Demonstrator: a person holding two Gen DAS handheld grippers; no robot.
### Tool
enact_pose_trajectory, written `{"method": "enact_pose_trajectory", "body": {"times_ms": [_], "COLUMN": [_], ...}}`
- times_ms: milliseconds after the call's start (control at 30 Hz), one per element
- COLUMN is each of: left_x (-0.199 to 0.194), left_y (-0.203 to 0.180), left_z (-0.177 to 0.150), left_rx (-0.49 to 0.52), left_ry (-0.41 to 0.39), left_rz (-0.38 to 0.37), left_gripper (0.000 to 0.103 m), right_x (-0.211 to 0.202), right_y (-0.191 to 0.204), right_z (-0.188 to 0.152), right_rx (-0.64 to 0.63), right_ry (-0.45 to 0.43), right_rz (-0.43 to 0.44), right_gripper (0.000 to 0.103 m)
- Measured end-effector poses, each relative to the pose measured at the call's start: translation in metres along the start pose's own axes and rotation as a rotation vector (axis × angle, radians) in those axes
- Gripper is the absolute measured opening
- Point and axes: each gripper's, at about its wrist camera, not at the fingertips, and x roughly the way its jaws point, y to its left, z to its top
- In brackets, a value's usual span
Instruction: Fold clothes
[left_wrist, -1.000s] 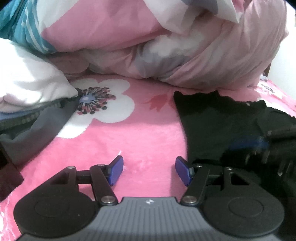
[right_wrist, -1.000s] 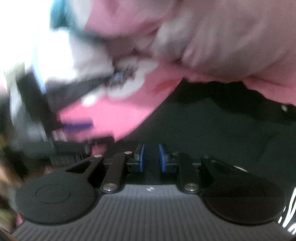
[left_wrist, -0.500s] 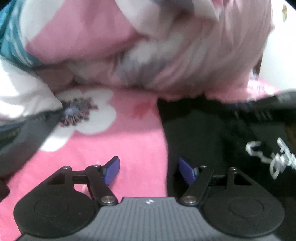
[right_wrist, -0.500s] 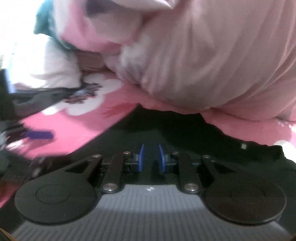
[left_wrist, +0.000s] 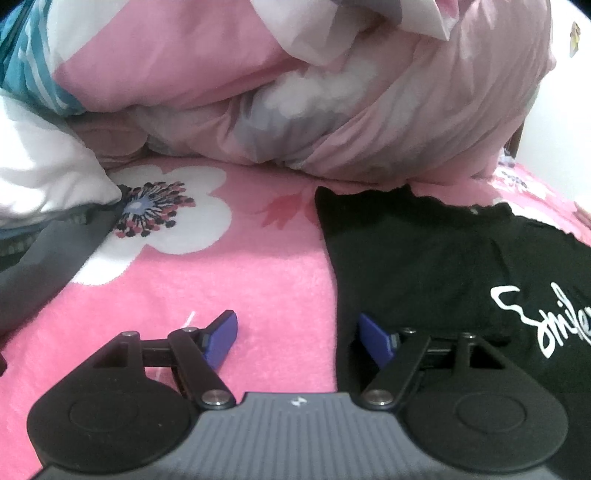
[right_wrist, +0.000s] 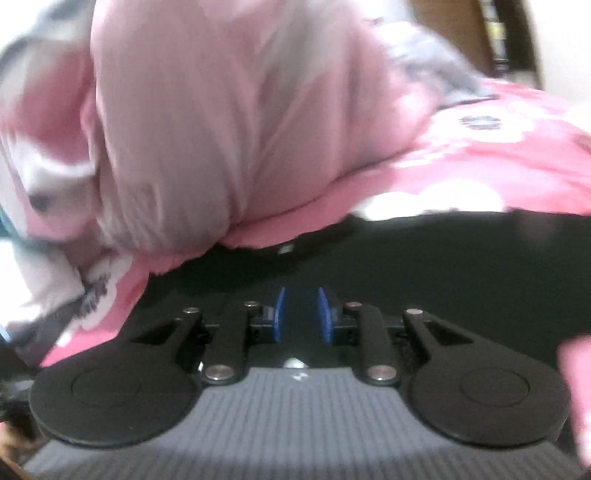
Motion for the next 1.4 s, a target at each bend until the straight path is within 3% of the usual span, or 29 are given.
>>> {"method": "enact_pose_trajectory", "body": {"times_ms": [100, 200, 300, 400, 600, 800, 1033, 1167, 1400], "left_x": [-0.004, -0.017, -0.029, -0.037, -0.033, 0.0, 0.066, 0.104, 0.159], "left_y": [0.006, 0.004, -0.011, -0.04, -0.148, -0.293, -0.449, -0.512, -0.571], "left_z": [0.002, 0.005, 0.013, 0.026, 0.071, 0.11, 0.099, 0.084, 0.075], "left_rx": [-0.047, -0.078, -0.09, -0.059, 0.098, 0.242, 0.439, 0.504, 0.428], "left_ry": [-0.017, -0.056, -0.043, -0.018, -0.005, -0.001, 0.124, 0.198, 0.347], "left_rz": [-0.006, 0.05, 0.053, 0.023, -0.132, -0.286, -0.476, -0.512, -0.5], "left_gripper": [0.074, 0.074, 0.075, 0.076, 0.08, 0.08, 0.079, 0.078, 0.06], "right_x": [-0.056, -0.099, -0.125, -0.125, -0.098, -0.071, -0.062, -0.063, -0.063], "right_y": [-0.043, -0.088, -0.132, -0.163, -0.204, -0.222, -0.225, -0.226, -0.233], "right_z": [-0.009, -0.025, -0.043, -0.056, -0.052, -0.023, -0.031, -0.033, -0.033], "right_rx": [0.137, 0.254, 0.366, 0.444, 0.52, 0.468, 0.395, 0.361, 0.35], "right_ry": [-0.027, -0.041, -0.044, -0.032, -0.028, -0.027, -0.057, -0.055, -0.055], "right_rz": [-0.04, -0.106, -0.161, -0.165, -0.135, -0.219, -0.209, -0.193, -0.167], "right_gripper": [0.028, 0.035, 0.04, 0.04, 0.04, 0.041, 0.042, 0.042, 0.031]}}
